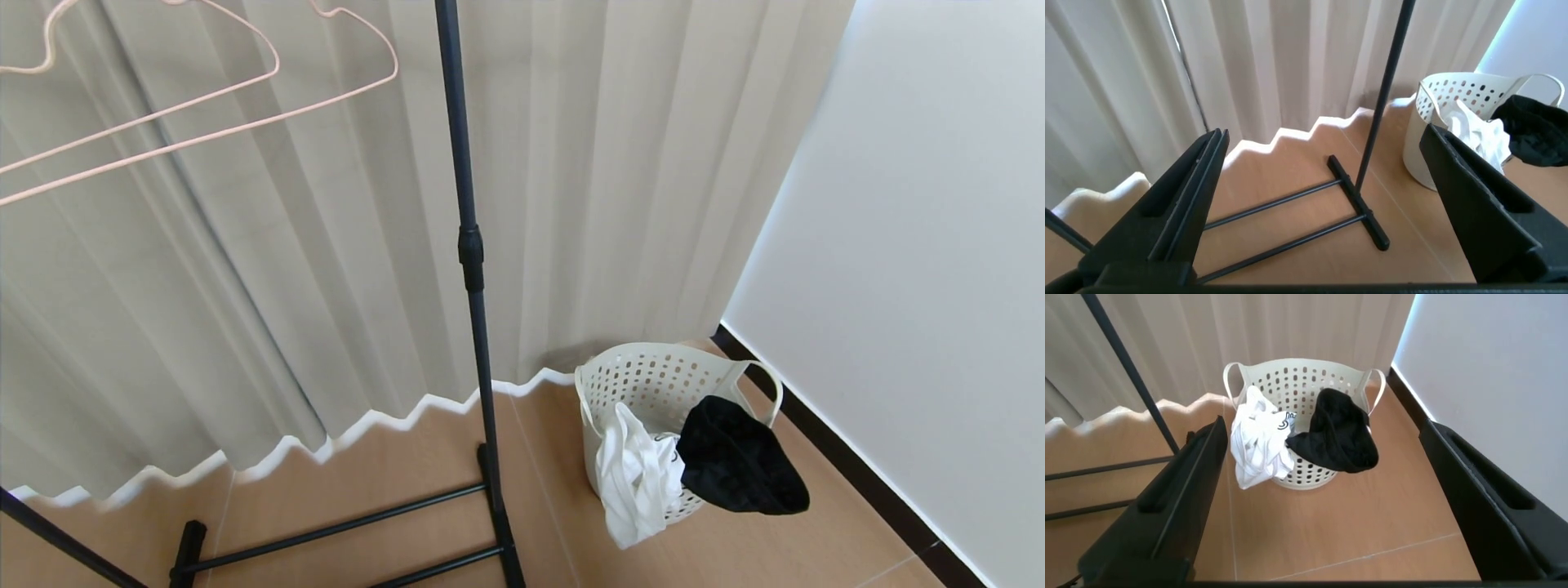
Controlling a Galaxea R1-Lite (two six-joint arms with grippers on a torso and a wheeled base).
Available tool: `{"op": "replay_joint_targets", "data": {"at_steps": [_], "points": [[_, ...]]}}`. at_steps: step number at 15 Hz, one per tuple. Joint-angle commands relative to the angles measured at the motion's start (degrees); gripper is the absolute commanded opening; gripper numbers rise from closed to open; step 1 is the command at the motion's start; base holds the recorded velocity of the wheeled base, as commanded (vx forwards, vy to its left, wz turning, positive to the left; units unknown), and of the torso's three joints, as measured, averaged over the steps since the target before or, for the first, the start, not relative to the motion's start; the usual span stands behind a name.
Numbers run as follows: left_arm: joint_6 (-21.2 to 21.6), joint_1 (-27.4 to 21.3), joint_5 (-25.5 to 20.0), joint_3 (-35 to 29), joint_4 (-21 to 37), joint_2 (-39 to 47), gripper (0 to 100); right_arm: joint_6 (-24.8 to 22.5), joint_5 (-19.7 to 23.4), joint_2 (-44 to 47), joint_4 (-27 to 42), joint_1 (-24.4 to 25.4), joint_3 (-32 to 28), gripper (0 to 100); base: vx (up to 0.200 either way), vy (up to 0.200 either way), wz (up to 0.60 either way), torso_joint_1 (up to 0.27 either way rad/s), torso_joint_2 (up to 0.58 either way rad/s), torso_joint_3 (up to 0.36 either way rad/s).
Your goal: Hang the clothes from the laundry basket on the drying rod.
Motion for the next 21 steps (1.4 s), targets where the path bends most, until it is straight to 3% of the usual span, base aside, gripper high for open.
{"op": "replay_joint_targets", "data": {"at_steps": [1,21], "points": [[0.1,0.0,0.0,0.0,0.0,0.0,100,0.1,0.0,0.1,0.0,0.0,0.0,100,0.0,0.0,0.0,0.002,0.0,-0.183],[0.0,0.0,0.1,0.0,0.0,0.0,100,0.0,0.0,0.1,0.0,0.0,0.0,100,0.0,0.0,0.0,0.002,0.0,-0.195]]}}
